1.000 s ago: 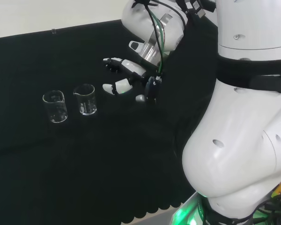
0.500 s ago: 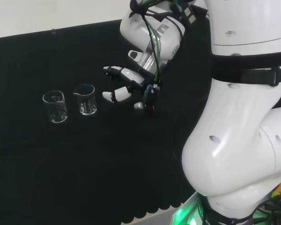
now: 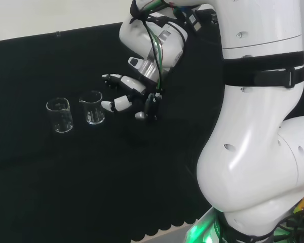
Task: Pick up the beaker on the right.
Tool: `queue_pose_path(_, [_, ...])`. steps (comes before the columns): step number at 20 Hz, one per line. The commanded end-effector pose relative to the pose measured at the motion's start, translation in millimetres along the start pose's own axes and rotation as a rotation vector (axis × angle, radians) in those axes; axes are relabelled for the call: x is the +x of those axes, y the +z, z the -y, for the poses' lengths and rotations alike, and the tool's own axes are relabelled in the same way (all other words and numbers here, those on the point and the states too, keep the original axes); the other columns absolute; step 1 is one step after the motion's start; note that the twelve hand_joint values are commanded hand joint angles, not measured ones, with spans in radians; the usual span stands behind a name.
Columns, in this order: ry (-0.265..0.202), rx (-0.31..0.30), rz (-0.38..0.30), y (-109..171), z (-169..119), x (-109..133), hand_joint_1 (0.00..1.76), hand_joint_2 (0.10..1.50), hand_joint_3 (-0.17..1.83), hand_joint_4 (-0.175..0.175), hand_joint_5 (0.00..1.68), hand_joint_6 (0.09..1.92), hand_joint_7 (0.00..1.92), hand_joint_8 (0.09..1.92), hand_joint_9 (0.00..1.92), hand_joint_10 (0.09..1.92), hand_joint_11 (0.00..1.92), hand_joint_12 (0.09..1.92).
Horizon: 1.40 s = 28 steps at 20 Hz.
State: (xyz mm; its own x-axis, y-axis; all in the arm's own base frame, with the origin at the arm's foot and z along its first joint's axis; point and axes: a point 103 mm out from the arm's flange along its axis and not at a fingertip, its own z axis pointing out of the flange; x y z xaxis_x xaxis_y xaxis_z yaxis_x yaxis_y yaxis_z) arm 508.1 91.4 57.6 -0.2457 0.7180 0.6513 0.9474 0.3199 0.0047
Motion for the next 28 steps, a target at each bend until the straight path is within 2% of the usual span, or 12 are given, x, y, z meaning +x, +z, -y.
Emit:
queue_pose_path(1, [0.01, 0.019, -0.009, 1, -4, 8, 0.76, 0.4, 0.98, -0.135, 0.26, 0.09, 0.16, 0.8, 0.23, 0.91, 0.05, 1.46])
queue_pose_path(18, [0.086, 0.028, -0.044, 15, 11, -10, 0.77, 0.4, 0.98, -0.138, 0.25, 0.09, 0.16, 0.8, 0.23, 0.91, 0.06, 1.46])
queue_pose_path(28, [0.06, 0.009, -0.035, 5, 24, 8, 0.77, 0.39, 0.98, -0.14, 0.24, 0.09, 0.16, 0.8, 0.23, 0.91, 0.06, 1.46])
